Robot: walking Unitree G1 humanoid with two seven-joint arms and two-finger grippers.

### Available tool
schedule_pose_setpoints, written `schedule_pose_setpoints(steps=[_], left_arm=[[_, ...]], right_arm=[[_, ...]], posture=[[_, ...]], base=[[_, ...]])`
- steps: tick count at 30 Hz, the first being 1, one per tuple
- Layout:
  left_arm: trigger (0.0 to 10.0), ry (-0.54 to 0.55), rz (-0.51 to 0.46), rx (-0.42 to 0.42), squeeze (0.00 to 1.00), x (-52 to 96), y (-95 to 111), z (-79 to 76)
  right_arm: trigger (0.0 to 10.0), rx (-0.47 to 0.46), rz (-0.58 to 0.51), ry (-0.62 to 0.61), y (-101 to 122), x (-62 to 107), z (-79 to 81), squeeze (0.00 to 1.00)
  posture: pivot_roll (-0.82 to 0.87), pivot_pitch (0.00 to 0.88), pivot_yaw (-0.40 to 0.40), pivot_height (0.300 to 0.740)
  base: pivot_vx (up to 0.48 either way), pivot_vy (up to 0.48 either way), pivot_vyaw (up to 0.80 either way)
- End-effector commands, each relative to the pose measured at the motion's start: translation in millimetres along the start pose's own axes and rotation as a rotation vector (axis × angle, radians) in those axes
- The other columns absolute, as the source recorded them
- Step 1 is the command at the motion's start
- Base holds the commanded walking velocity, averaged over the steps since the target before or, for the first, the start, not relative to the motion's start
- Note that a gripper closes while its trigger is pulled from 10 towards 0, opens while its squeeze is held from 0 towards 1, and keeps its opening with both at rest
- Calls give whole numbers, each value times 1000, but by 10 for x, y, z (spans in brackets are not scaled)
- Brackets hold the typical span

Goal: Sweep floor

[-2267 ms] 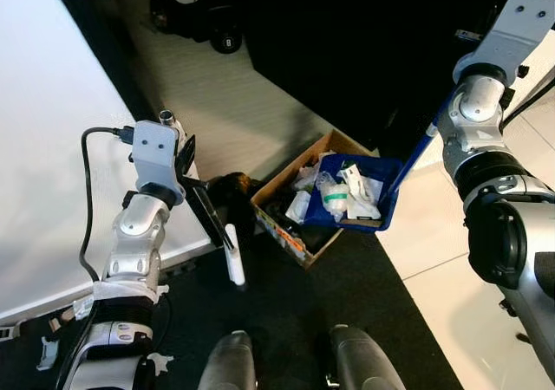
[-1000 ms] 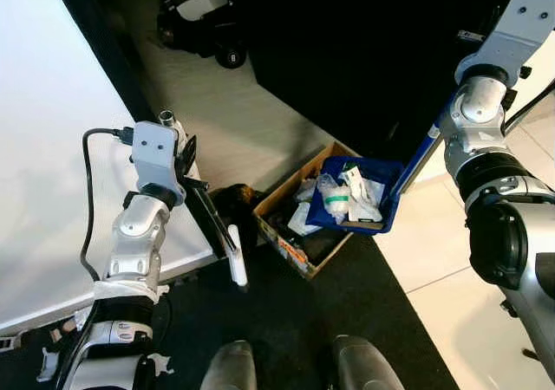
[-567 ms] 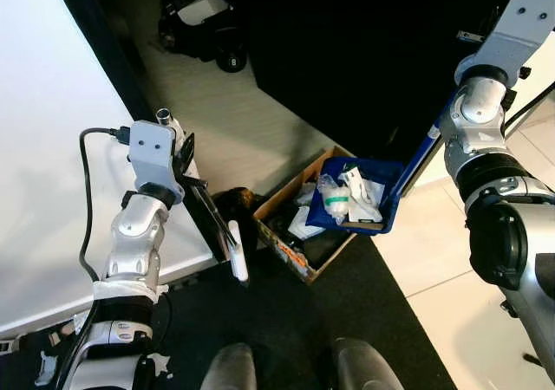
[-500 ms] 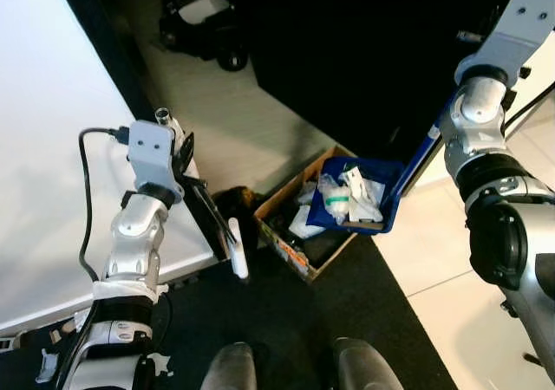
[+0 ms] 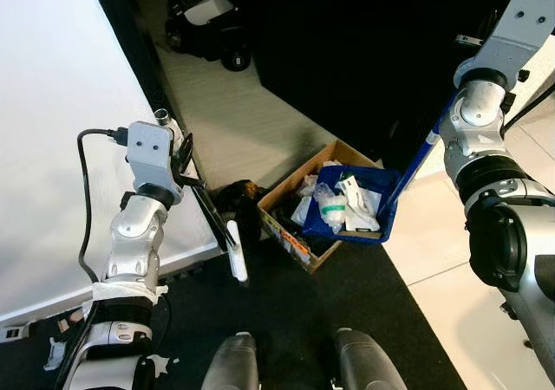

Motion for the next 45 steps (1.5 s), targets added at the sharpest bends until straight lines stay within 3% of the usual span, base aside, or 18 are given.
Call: schedule_pose_setpoints(steps=[1,17,21,29,37,45], left_arm=[[10000,8,-7,21,0,-7,-8,-24],[10000,44,-15,33,0,3,-18,1],[10000,80,10,80,0,17,-86,-1],[10000,103,28,58,0,6,-158,-40],[10000,154,9,42,0,36,-115,69],[10000,183,-43,38,0,111,17,140]], right_arm=[[10000,-24,-46,-26,87,-40,-83,0],[10000,-18,-24,-24,-6,-13,-119,0],[10000,-17,-4,-17,-68,3,-131,0],[10000,-8,6,-2,-101,18,-115,0],[10000,43,-24,34,33,-36,-23,0],[10000,73,-81,56,347,-130,134,0]], posture=[[50,25,-21,740],[57,27,-27,740],[56,28,-25,740],[52,28,-27,740],[60,81,-66,740],[87,159,-116,740]], base=[[0,0,0],[0,0,0],[0,0,0],[0,0,0],[0,0,0],[0,0,0]])
Point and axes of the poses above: a point about 5 cm out from each wrist's last joint towards the gripper, its own x axis pointing back from the gripper into the wrist, its own y axis along the axis of the wrist's last joint, z = x × y, the point moved 4 cm from there along -x, pointing out of the wrist towards the gripper, and after that the axes turned 12 degrees about x, right-handed, at the moved point
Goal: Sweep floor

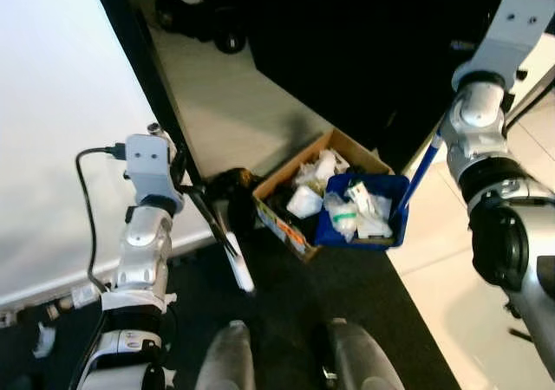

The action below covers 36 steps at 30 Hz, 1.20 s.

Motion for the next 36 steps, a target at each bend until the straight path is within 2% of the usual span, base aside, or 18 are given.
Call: schedule_pose_setpoints(steps=[1,5,9,12,15,19,21,31,36], left_arm=[[10000,9,-49,-12,0,6,126,42],[10000,11,-71,-17,0,5,191,49],[10000,8,-77,-20,0,7,217,45],[10000,-1,-78,-32,0,25,224,27],[10000,-5,-78,-36,0,30,228,21],[10000,-15,-82,-51,0,34,246,14],[10000,-15,-83,-53,0,33,250,15],[10000,-16,-86,-60,0,31,272,29],[10000,-18,-88,-56,0,20,275,14]], right_arm=[[10000,15,-45,1,165,-58,20,0],[10000,5,-42,9,260,-70,118,0],[10000,39,-64,18,348,-57,214,0],[10000,122,-132,35,490,-14,364,0],[10000,144,-163,44,555,10,432,0],[10000,182,-270,73,750,119,647,0],[10000,186,-289,79,781,143,684,0],[10000,119,-310,72,939,207,811,0],[10000,8,-256,31,1035,193,825,0]], posture=[[87,159,-116,740],[100,182,-129,740],[107,190,-131,740],[114,191,-131,740],[113,190,-130,740],[115,184,-130,740],[115,184,-130,740],[113,181,-125,740],[117,175,-127,740]], base=[[0,0,0],[0,0,0],[0,0,0],[0,0,0],[0,0,0],[0,0,0],[0,0,0],[0,0,0],[0,0,0]])
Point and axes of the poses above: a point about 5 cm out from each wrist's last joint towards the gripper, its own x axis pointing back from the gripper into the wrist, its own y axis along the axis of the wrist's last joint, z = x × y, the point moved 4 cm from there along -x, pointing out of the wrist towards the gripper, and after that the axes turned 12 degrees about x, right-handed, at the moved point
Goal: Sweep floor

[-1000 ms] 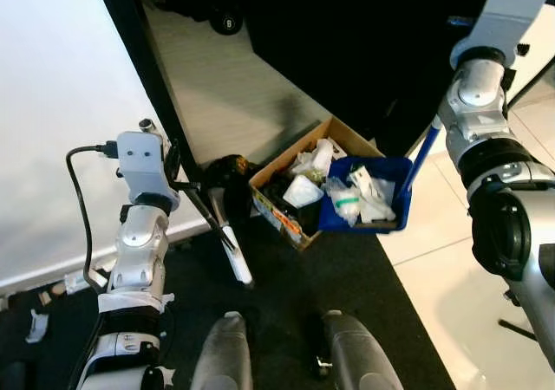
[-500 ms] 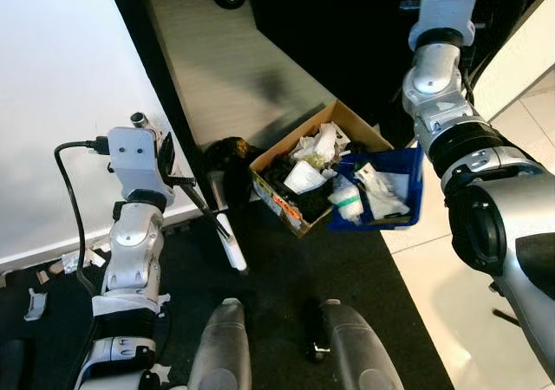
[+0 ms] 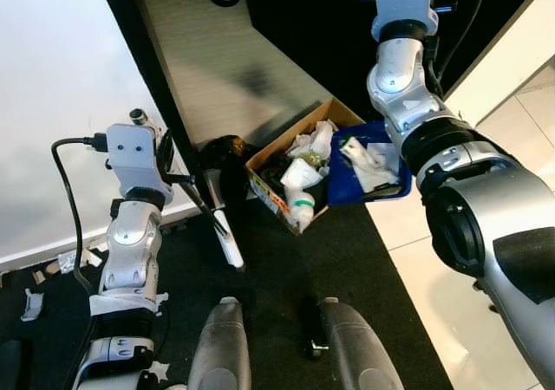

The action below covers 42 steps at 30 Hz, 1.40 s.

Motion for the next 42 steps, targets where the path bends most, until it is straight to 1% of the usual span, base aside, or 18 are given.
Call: schedule_pose_setpoints(steps=[1,4,9,10,13,16,22,27,29,31,32,33,35,38,39,40,41,42], left_arm=[[10000,-11,-15,-20,0,-5,57,2],[10000,-9,-15,-18,0,-3,55,-2],[10000,-8,-14,-18,0,0,53,0],[10000,-8,-10,-16,0,3,46,2],[10000,-10,-8,-15,0,3,42,0],[10000,-14,-6,-14,0,-4,39,-8],[10000,-18,-5,-13,0,-9,38,-12],[10000,-18,-4,-14,0,-11,40,-9],[10000,-18,-4,-14,0,-13,43,-4],[10000,-20,-4,-14,0,-15,43,-11],[10000,-20,-4,-14,0,-15,43,-11],[10000,-24,-6,-14,0,-22,45,-30],[10000,-26,-8,-14,0,-28,49,-39],[10000,-26,-9,-14,0,-28,51,-40],[10000,-25,-10,-14,0,-25,52,-40],[10000,-25,-10,-14,0,-25,52,-40],[10000,-22,-11,-14,0,-18,51,-33],[10000,-22,-11,-14,0,-18,51,-33]], right_arm=[[10000,-36,-22,-46,127,-73,-66,0],[10000,23,-25,-44,64,-51,-76,0],[10000,43,-17,-47,10,-43,-100,0],[10000,82,-1,-62,-81,-38,-161,0],[10000,102,5,-69,-121,-36,-188,0],[10000,138,28,-87,-214,-36,-263,0],[10000,160,55,-120,-294,-47,-360,0],[10000,176,51,-136,-286,-62,-393,0],[10000,189,37,-140,-232,-83,-384,0],[10000,175,-8,-130,-69,-112,-307,0],[10000,175,-8,-130,-69,-112,-307,0],[10000,150,-94,-126,179,-137,-219,0],[10000,132,-156,-115,354,-138,-146,0],[10000,128,-175,-105,400,-128,-113,0],[10000,125,-208,-82,463,-96,-40,0],[10000,125,-208,-82,463,-96,-40,0],[10000,126,-231,-55,486,-52,31,0],[10000,126,-231,-55,486,-52,31,0]], posture=[[117,175,-127,740],[118,171,-129,740],[115,171,-128,740],[113,171,-123,740],[113,169,-122,740],[114,165,-120,740],[115,163,-118,740],[117,163,-118,740],[116,163,-114,740],[115,163,-113,740],[115,163,-113,740],[118,163,-116,740],[117,163,-120,740],[118,163,-123,740],[119,163,-125,740],[119,163,-125,740],[118,164,-128,740],[118,164,-128,740]], base=[[0,0,0],[0,0,0],[0,0,0],[0,0,0],[0,0,0],[0,0,0],[0,0,0],[0,0,0],[0,0,0],[0,0,0],[0,0,0],[0,0,0],[0,0,0],[0,0,0],[0,0,0],[0,0,0],[0,0,0],[0,0,0]])
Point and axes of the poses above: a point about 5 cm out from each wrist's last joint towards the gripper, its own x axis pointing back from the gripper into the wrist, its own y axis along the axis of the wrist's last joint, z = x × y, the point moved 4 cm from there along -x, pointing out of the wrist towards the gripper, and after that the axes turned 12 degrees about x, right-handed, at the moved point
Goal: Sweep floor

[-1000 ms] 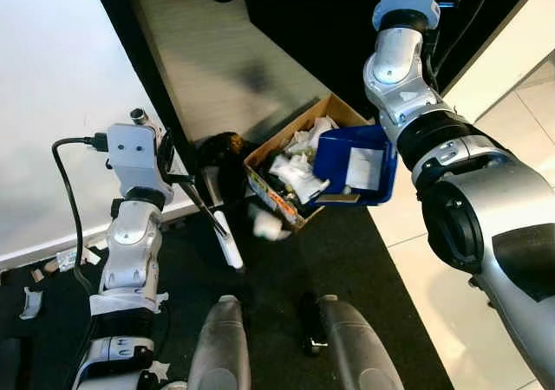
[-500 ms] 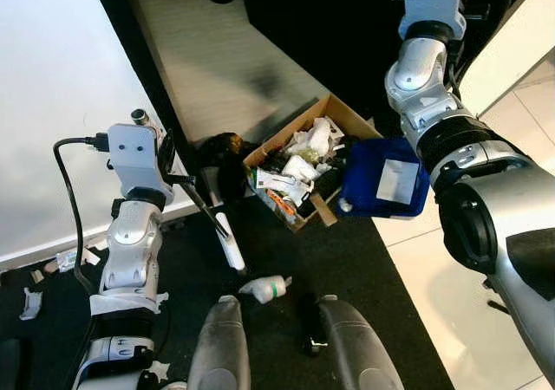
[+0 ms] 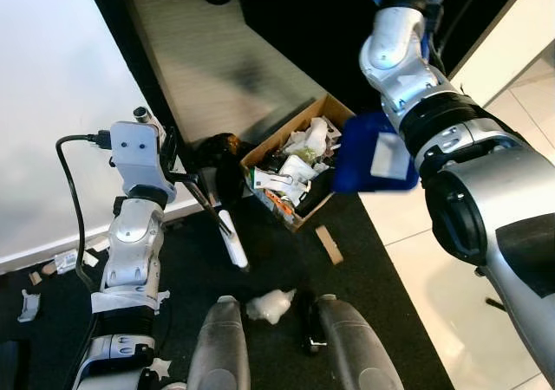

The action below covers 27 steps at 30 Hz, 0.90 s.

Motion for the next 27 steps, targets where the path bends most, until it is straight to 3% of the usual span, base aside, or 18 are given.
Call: schedule_pose_setpoints(steps=[1,2,5,19,22,24,27], left_arm=[[10000,-5,-16,-18,0,17,42,6],[10000,-5,-16,-18,0,17,42,6],[10000,1,-14,-20,0,39,31,20],[10000,-4,-11,-18,0,22,20,2],[10000,-4,-11,-20,0,22,20,3],[10000,-3,-11,-20,0,27,17,4],[10000,0,-9,-20,0,37,10,9]], right_arm=[[10000,20,-90,31,113,38,60,0],[10000,20,-90,31,113,38,60,0],[10000,36,-161,127,154,231,267,0],[10000,94,-160,111,51,256,229,0],[10000,45,-107,86,33,252,222,0],[10000,81,-225,111,206,317,311,0],[10000,76,-256,93,293,345,339,0]], posture=[[118,164,-129,740],[118,164,-129,740],[116,166,-130,740],[109,166,-125,740],[110,165,-126,740],[111,167,-126,740],[110,165,-129,740]], base=[[0,0,0],[0,0,0],[0,0,0],[0,0,0],[0,0,0],[0,0,0],[0,0,0]])
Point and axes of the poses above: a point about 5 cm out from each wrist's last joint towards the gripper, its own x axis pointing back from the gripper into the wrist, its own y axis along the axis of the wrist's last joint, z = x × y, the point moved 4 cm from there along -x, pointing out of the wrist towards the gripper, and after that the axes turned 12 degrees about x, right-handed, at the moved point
